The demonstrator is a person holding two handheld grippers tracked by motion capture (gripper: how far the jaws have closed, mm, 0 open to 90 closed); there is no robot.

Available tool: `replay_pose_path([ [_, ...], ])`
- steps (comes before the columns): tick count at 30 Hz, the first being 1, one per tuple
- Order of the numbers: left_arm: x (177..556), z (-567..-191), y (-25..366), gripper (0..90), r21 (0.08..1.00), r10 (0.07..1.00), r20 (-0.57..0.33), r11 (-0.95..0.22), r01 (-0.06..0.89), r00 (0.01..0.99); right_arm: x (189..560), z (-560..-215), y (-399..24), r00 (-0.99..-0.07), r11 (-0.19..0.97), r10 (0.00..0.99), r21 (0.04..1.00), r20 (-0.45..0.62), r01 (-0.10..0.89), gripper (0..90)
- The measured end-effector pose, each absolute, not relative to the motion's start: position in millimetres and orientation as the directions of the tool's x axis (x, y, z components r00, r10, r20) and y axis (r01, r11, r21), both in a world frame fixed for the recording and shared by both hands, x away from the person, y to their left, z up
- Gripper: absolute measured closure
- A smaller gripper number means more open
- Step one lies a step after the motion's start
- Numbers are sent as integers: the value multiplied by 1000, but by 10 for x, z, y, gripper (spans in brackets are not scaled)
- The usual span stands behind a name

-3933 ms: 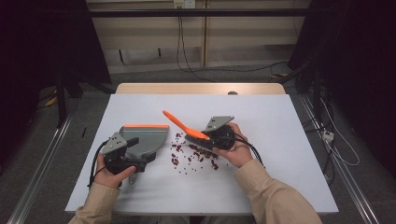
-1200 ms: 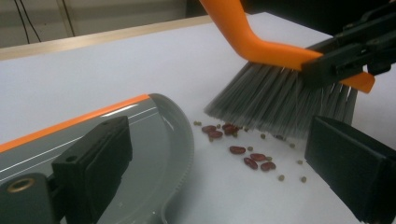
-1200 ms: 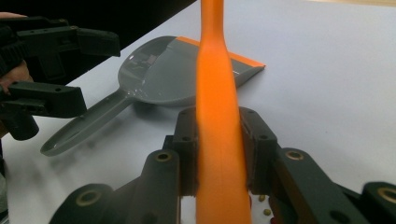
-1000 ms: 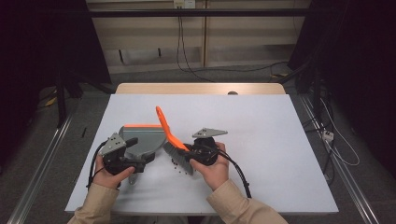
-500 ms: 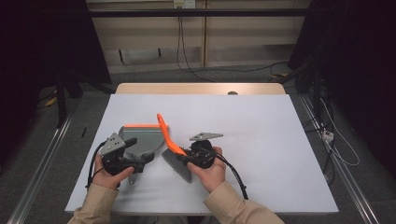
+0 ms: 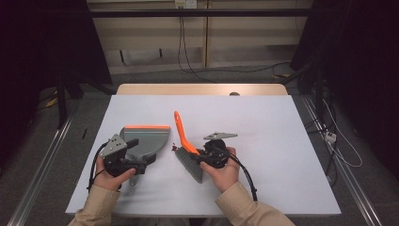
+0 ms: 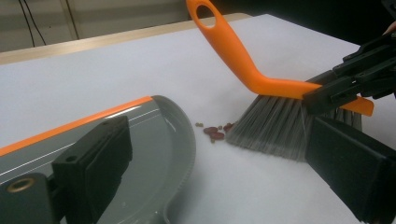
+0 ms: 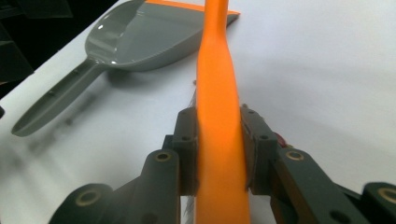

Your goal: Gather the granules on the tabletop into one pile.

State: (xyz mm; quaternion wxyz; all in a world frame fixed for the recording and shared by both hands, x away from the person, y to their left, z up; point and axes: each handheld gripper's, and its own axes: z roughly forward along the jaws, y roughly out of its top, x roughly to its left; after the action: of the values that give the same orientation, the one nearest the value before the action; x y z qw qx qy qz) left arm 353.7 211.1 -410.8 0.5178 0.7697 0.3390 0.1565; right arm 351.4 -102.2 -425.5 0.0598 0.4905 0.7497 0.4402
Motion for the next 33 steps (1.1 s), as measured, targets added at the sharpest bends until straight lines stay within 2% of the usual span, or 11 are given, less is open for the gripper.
replay_pose_path([
  [7, 3542, -4106, 2106, 75, 904, 683, -109, -234, 358, 722, 3503, -4251, -1147, -491, 113, 802, 719, 341, 685, 709],
  [15, 3543, -4097, 2108, 75, 905, 682, -105, -236, 353, 724, 3515, -4212, -1139, -480, 57, 777, 714, 408, 698, 712],
  [25, 3543, -4096, 2111, 75, 906, 678, -110, -232, 354, 727, 3606, -4133, -944, -503, 65, 770, 735, 393, 674, 712],
  [33, 3541, -4091, 2118, 75, 907, 680, -113, -227, 354, 725, 3695, -4143, -883, -486, 54, 786, 742, 381, 668, 712],
])
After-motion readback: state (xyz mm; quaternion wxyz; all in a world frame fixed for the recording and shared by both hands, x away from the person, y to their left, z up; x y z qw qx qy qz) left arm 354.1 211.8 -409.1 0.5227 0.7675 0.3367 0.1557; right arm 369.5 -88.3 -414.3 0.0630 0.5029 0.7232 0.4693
